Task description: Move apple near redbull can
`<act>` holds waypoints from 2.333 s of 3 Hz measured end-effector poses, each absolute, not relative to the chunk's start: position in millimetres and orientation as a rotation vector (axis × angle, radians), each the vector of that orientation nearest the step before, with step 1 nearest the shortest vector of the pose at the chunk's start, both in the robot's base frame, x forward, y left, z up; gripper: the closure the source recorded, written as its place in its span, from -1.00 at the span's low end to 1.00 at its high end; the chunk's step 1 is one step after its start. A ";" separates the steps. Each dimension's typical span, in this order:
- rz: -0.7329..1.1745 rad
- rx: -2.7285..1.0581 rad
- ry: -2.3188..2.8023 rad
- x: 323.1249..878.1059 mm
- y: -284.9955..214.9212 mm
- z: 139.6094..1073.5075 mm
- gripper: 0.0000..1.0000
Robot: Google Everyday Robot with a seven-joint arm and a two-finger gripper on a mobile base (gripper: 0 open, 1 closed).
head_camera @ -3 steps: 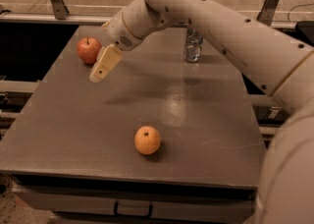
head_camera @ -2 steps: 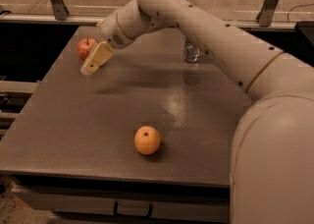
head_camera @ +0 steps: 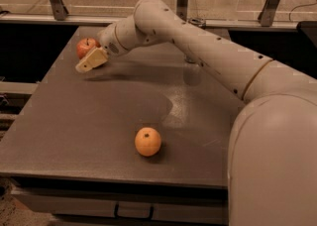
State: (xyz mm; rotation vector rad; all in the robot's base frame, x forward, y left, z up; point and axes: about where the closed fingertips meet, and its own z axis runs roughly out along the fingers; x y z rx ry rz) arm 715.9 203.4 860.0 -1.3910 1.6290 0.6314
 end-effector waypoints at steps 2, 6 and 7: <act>0.676 -1.227 1.660 722.4 210.4 844.1 0.27; 0.595 -1.166 1.595 680.1 113.1 890.5 1.00; 0.516 -1.154 1.609 684.2 82.0 909.2 1.00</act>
Offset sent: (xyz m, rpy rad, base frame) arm 0.0121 0.0003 -0.0100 0.1711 0.0343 -0.1617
